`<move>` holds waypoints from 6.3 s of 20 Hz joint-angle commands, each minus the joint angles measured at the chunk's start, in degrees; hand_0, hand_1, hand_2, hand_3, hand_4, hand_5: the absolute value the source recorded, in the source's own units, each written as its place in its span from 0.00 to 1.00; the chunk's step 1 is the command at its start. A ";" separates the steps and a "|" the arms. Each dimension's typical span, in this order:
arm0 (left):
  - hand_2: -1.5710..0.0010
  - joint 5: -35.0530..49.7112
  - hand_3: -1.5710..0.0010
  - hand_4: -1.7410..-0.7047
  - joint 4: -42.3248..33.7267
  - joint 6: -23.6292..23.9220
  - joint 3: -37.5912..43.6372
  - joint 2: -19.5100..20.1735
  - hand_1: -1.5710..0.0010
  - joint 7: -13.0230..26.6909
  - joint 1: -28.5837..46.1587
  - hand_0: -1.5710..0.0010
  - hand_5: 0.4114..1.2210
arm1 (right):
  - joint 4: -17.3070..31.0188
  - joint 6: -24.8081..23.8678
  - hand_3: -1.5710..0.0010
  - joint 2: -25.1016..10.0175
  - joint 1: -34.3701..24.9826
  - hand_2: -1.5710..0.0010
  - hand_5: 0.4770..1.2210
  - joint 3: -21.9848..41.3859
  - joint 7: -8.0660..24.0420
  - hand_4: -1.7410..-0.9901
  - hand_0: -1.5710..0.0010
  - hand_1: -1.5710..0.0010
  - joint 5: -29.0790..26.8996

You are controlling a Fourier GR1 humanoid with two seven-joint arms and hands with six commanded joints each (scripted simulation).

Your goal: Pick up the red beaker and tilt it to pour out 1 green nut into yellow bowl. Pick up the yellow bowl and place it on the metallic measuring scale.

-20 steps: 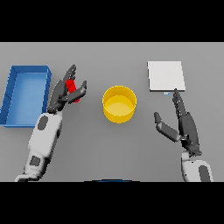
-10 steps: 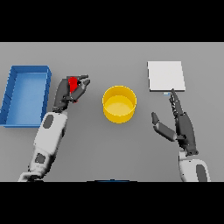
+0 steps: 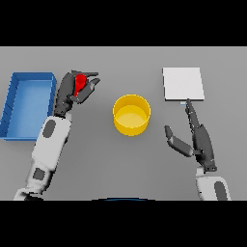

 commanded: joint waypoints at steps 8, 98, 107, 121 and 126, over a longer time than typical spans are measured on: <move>0.01 -9.78 0.01 0.01 -5.62 -5.06 -12.92 7.31 0.01 8.96 -1.84 0.01 0.87 | -1.81 -0.96 1.00 -0.21 0.16 1.00 0.31 0.50 2.27 0.66 1.00 1.00 1.75; 0.00 33.22 0.12 0.00 6.41 21.36 -32.67 42.50 0.00 37.88 -7.56 0.00 0.91 | 1.66 0.31 1.00 0.00 -1.82 1.00 0.28 0.55 -2.66 0.75 1.00 1.00 0.08; 0.47 40.31 0.55 0.78 -7.25 8.77 -37.17 50.44 0.44 34.86 -1.59 0.36 0.35 | 1.33 0.01 1.00 -0.11 -1.84 1.00 0.26 0.75 -1.64 0.77 1.00 1.00 0.55; 0.98 35.42 0.98 0.99 -3.46 10.00 -38.74 48.72 0.98 29.58 -3.02 0.97 0.32 | 0.45 -0.39 1.00 -1.58 -3.18 1.00 0.29 2.80 1.02 0.79 1.00 1.00 5.27; 0.99 35.57 0.99 0.99 -4.09 10.69 -38.34 49.01 0.99 29.54 -3.52 0.99 0.33 | 2.00 7.12 1.00 -10.01 -10.16 1.00 0.32 7.48 2.82 0.73 1.00 1.00 12.70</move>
